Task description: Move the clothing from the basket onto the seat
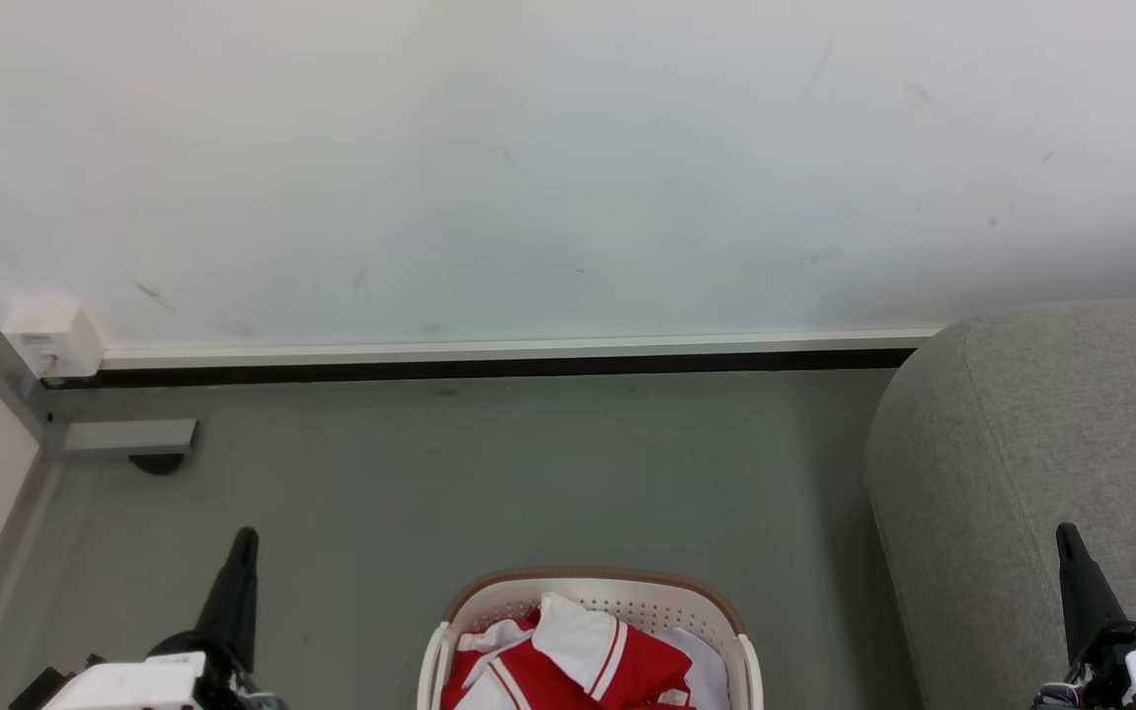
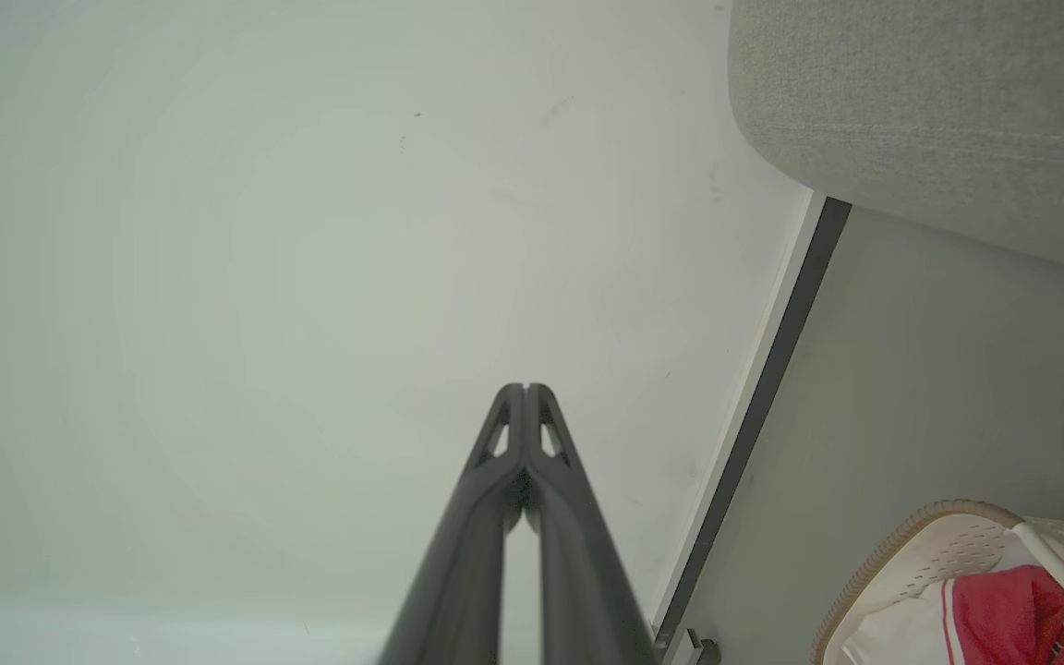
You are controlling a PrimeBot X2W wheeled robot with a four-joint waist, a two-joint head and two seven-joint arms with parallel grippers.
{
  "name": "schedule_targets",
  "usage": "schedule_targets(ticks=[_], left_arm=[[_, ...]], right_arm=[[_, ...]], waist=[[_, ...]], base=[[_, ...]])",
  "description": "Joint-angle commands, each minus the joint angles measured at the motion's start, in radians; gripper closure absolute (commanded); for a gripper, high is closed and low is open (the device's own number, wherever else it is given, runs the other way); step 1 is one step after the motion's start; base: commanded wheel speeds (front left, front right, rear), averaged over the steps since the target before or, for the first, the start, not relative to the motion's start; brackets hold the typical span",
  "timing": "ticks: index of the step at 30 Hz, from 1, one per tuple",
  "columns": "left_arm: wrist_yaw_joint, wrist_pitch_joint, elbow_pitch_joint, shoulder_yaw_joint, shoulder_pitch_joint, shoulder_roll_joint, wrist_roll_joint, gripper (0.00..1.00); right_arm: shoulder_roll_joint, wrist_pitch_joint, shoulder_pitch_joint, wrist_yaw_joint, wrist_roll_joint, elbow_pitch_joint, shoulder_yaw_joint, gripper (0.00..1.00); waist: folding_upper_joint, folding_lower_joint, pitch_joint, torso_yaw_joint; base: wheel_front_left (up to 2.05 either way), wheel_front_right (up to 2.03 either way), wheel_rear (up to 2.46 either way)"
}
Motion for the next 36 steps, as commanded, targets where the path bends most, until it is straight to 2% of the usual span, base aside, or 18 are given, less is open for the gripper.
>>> schedule_targets(ticks=[1,36], left_arm=[[-0.002,0.002,-0.003,0.002,-0.01,0.003,-0.015,1.0],[-0.002,0.002,-0.003,0.002,-0.01,0.003,-0.015,1.0]], right_arm=[[-0.006,0.002,-0.013,-0.003,0.0,-0.004,-0.003,1.0],[-0.006,0.002,-0.013,-0.003,0.0,-0.004,-0.003,1.0]], waist=[[-0.0001,0.0,0.0,0.0],[-0.0001,0.0,0.0,0.0]], base=[[0.0,0.0,0.0],[0.0,0.0,0.0]])
